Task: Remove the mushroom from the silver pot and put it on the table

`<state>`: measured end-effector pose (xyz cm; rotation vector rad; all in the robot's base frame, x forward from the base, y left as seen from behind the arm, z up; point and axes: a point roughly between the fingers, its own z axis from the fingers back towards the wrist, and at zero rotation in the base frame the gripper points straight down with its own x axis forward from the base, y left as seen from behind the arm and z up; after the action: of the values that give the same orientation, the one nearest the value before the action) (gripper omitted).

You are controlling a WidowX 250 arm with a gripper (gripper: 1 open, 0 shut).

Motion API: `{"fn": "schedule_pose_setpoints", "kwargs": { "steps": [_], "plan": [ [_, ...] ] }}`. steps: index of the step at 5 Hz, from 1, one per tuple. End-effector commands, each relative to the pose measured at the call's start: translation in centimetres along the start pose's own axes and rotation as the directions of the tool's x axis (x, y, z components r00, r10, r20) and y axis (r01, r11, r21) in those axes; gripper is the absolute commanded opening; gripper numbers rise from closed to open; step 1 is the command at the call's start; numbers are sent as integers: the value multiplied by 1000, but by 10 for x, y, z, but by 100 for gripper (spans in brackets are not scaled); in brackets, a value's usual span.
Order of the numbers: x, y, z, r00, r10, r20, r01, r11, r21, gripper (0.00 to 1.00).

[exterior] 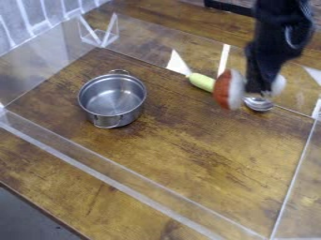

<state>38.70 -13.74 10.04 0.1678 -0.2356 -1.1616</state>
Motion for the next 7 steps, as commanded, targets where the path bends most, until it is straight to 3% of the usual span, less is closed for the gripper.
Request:
{"fn": "schedule_pose_setpoints", "kwargs": {
  "steps": [1,2,4,6,7],
  "plan": [
    [11,-6,-6,995,-10,96,9,1000,13,0],
    [2,-14,-28,991,-4,132,6,1000,-15,0],
    [-9,-13,-48,980,79,182,-64,994,-87,0],
    [-6,-9,-56,961,201,188,-165,967,-193,0],
    [-8,-17,-50,951,259,170,-213,944,-251,0]
  ]
}}
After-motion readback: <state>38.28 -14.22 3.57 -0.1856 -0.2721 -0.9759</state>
